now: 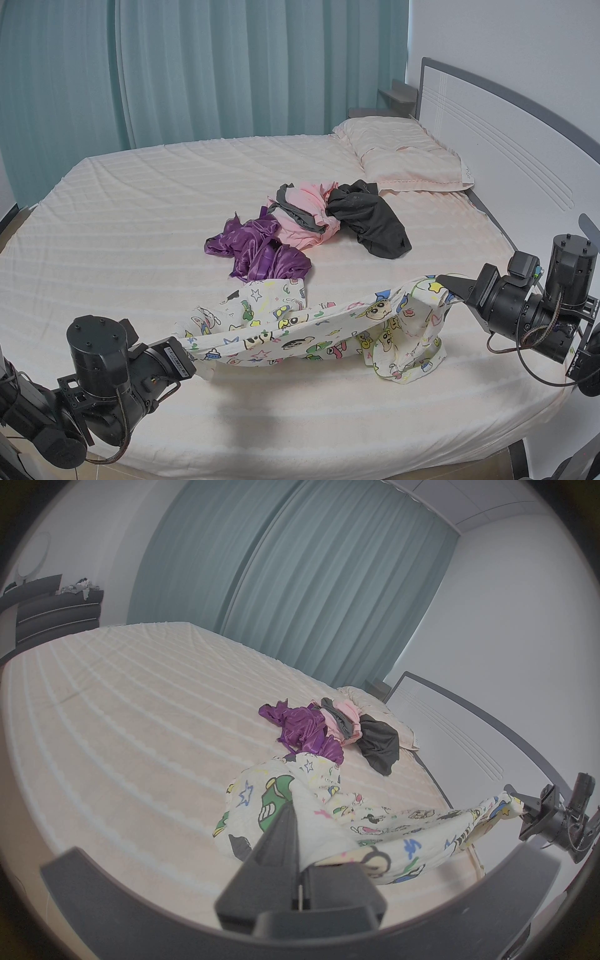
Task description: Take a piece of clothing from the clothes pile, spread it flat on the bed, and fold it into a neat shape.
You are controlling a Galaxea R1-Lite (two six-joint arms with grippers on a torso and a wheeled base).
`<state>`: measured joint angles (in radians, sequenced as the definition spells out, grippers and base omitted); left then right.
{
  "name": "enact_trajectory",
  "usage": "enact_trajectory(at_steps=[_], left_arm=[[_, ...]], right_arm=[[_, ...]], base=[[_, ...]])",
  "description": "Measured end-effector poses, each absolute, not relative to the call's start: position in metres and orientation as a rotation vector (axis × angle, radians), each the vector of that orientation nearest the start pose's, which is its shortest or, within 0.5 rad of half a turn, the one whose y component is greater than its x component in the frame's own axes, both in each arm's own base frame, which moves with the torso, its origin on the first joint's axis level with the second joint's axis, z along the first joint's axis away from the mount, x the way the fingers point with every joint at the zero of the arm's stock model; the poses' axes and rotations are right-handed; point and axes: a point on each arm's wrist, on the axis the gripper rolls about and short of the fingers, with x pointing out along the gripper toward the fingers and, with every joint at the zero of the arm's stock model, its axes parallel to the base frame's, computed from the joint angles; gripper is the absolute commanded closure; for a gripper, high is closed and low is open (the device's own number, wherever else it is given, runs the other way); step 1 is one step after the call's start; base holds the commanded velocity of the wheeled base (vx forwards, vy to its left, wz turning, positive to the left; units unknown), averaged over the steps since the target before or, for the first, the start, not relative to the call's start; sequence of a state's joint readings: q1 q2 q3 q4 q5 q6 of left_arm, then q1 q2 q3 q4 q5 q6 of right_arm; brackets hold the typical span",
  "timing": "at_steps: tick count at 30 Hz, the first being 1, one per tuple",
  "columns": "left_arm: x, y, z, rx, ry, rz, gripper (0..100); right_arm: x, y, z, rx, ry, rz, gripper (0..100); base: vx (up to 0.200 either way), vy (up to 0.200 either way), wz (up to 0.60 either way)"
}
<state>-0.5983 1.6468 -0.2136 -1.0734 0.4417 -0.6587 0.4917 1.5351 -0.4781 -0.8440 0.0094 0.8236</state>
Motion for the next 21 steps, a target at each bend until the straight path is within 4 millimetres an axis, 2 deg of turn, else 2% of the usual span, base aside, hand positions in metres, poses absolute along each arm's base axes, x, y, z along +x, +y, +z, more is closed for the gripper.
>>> enact_trajectory(at_steps=[12,21], left_arm=[[0.1798,-0.1154,0.1009,-0.468,0.351,-0.061,100],[0.1787,-0.1118,0.1065,-0.488,0.327,-0.066,100]], right_arm=[[0.2122,0.1137,0.1612,0.752,0.416,0.395,100],[0.21,0.1115,0.1654,0.757,0.398,0.399,100]], base=[[0.0,0.0,0.0],[0.0,0.2,0.0]])
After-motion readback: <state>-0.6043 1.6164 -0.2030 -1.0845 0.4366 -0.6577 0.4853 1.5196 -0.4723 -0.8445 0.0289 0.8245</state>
